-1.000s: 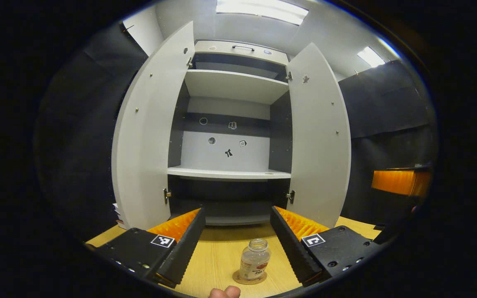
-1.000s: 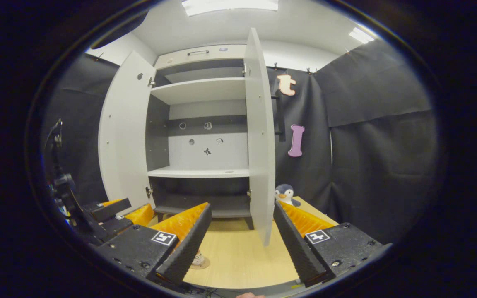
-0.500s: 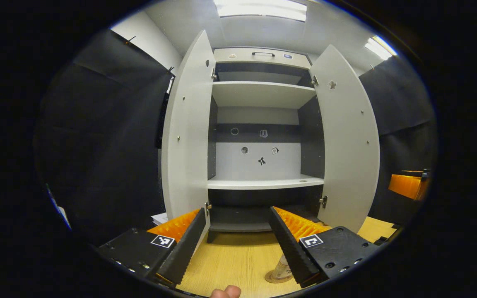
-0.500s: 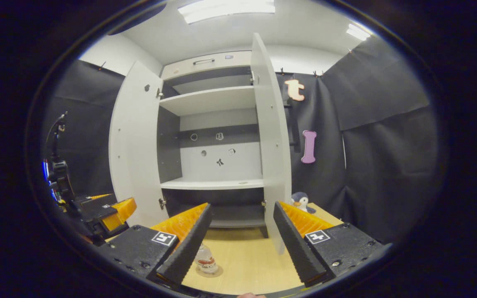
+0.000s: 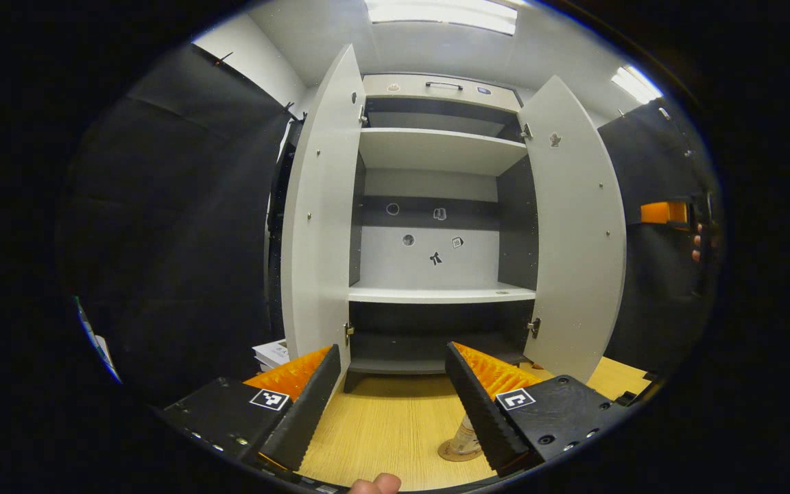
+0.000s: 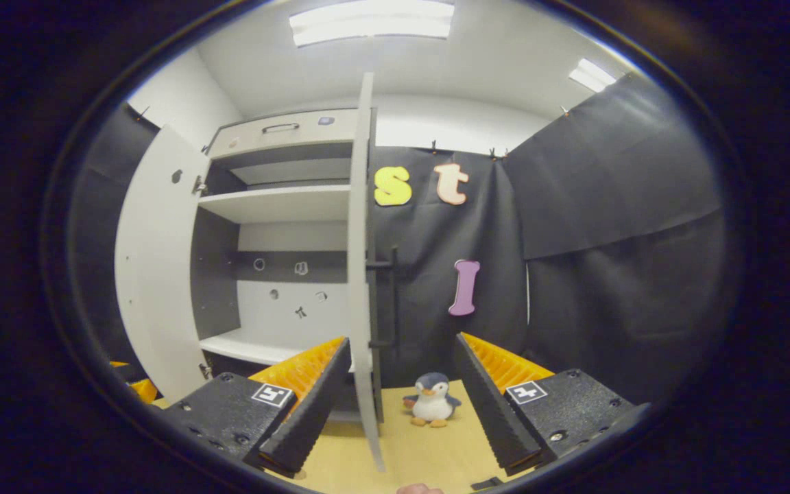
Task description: Grasp the bottle in the cabinet with the left hand and place it on the coaster, then close the right door with the right hand and the left door with the left hand.
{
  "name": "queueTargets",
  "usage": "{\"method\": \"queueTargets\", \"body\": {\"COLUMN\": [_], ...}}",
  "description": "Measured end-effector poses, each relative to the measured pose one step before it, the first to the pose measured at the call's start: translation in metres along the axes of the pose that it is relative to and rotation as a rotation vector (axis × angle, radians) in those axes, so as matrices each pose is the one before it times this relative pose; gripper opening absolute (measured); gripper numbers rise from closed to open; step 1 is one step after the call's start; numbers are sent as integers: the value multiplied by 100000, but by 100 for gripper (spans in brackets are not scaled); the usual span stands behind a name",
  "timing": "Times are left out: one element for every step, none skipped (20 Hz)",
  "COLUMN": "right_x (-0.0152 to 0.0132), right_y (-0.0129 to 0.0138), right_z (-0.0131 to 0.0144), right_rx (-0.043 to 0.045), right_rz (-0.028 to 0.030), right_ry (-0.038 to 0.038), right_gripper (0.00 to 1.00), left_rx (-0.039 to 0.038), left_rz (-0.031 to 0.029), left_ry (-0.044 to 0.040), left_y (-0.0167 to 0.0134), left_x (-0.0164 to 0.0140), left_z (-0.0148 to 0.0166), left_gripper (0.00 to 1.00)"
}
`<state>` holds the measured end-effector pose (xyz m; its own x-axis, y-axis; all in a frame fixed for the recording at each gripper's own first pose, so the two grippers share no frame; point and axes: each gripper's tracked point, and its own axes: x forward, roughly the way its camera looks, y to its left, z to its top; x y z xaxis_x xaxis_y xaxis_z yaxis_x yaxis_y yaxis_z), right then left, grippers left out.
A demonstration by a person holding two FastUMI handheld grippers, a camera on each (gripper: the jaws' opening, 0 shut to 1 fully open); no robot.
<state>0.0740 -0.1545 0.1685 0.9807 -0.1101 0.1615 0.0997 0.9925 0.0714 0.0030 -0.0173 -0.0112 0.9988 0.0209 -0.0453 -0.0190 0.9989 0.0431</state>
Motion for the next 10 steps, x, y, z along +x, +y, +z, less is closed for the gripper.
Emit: {"method": "queueTargets", "body": {"right_x": [1434,1225,1133,1146,1097,834,857,469,424,146], "right_y": [-1211,-1268,-783,-557,-300,41,269,322,541,65], "right_z": [895,140,280,333,117,-232,-422,-426,-112,15], "right_rx": [195,-246,-393,327,226,283,307,-308,-210,-1081], "right_rz": [-2219,-2783,-1367,-1494,356,566,656,577,1147,-633], "right_ry": [-862,1296,589,-586,217,1632,1825,2002,358,82], "right_gripper": [98,98,98,94,94,98,98,98,98,98], "left_rx": [-255,-587,-692,-510,-188,161,171,109,220,145], "left_rz": [-161,-581,-746,-119,344,476,682,526,484,625], "left_ry": [-370,145,-46,-17,-129,575,993,386,-439,-581], "left_y": [-21,-107,-83,113,116,159,216,295,233,263], "left_x": [-113,-105,28,-42,-16,2,-118,-70,-98,20], "left_z": [62,-33,-5,18,29,-71,-181,-175,53,116], "left_gripper": [93,94,94,94,94,94,94,94,94,94]}}
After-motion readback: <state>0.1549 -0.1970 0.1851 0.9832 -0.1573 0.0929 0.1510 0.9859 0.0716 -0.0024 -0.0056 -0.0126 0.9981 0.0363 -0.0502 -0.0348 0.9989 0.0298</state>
